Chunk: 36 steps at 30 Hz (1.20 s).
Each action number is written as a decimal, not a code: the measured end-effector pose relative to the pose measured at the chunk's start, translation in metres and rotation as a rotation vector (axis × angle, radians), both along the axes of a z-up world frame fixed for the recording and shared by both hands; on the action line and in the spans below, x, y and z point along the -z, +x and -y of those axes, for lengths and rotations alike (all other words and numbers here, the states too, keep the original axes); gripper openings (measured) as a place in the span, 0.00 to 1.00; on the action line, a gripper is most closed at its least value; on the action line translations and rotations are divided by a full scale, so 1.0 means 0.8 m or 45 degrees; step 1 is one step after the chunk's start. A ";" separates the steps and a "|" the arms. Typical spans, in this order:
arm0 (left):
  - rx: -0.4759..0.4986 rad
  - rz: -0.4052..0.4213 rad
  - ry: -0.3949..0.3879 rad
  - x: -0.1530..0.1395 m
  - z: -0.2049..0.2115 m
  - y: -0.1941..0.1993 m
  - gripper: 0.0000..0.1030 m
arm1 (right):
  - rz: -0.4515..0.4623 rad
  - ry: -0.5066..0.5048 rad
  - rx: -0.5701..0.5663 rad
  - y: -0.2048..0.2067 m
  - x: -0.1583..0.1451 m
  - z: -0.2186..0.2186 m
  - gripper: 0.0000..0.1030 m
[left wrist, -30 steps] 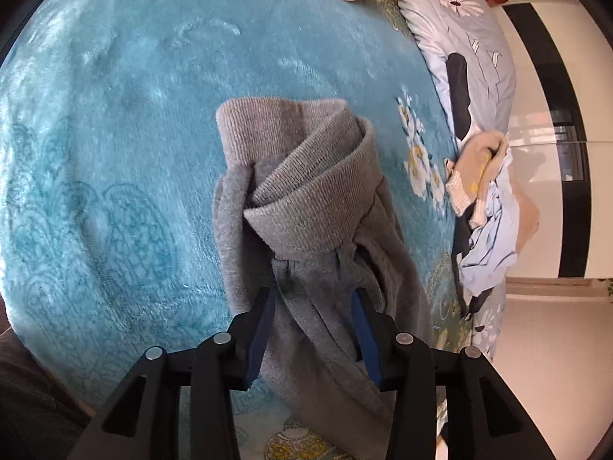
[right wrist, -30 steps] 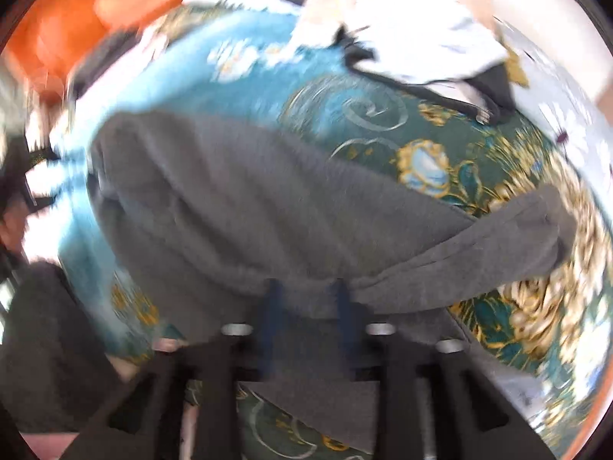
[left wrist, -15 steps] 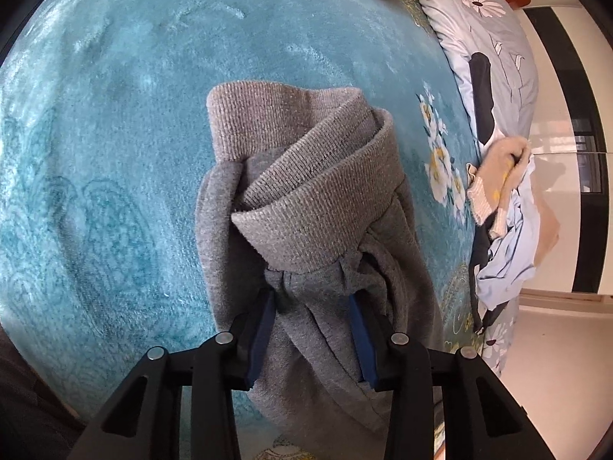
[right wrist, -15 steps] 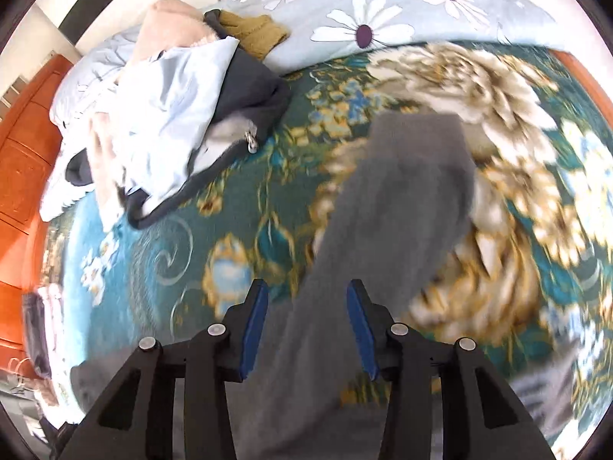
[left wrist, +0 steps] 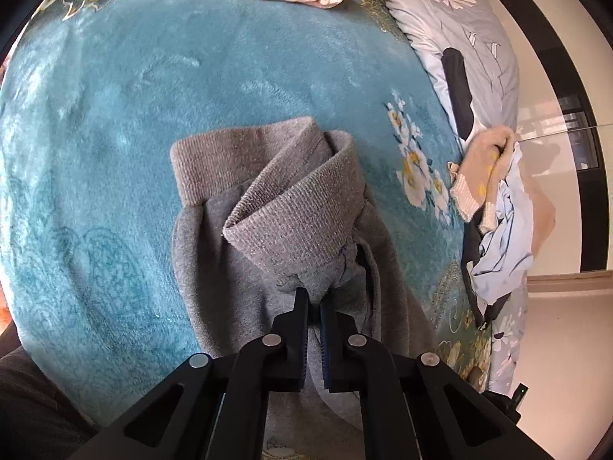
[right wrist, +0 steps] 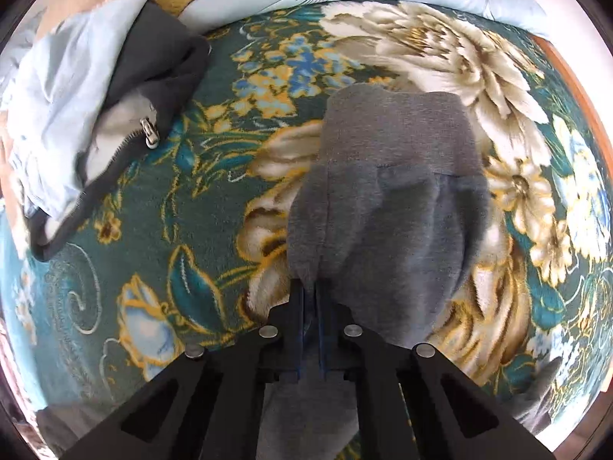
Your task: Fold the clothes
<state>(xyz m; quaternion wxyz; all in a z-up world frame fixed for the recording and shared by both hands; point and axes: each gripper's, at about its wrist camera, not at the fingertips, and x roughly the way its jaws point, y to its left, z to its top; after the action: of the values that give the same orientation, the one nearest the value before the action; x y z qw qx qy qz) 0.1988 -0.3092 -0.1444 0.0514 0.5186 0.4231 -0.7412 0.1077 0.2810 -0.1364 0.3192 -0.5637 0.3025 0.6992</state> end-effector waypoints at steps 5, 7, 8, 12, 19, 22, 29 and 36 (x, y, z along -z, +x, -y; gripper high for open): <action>0.046 -0.111 -0.048 -0.040 0.010 -0.002 0.05 | -0.165 0.037 0.029 0.059 -0.076 -0.007 0.04; 0.064 -0.156 -0.068 -0.055 0.015 -0.002 0.05 | -0.236 0.058 0.066 0.102 -0.113 -0.010 0.04; 0.073 -0.178 -0.078 -0.063 0.017 -0.003 0.05 | -0.267 0.065 0.083 0.124 -0.128 -0.010 0.04; 0.092 -0.159 -0.094 -0.055 0.027 0.005 0.05 | -0.334 0.062 0.165 0.229 -0.135 0.010 0.04; 0.024 0.030 -0.062 0.018 0.044 0.039 0.05 | -0.152 -0.227 0.404 0.339 -0.014 0.049 0.04; -0.024 0.036 -0.034 0.027 0.051 0.051 0.05 | -0.099 -0.226 0.421 0.343 -0.004 0.052 0.04; -0.024 0.020 -0.050 0.023 0.049 0.053 0.05 | -0.119 -0.017 0.259 0.301 -0.059 0.045 0.52; -0.032 0.025 -0.044 0.021 0.048 0.056 0.05 | -0.118 0.168 0.049 0.213 -0.081 0.055 0.54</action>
<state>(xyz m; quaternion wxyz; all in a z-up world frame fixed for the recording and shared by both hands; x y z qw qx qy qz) 0.2439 -0.3473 -0.1611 0.0738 0.5196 0.4162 -0.7426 0.2781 0.2373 -0.0713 0.3547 -0.5025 0.2808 0.7367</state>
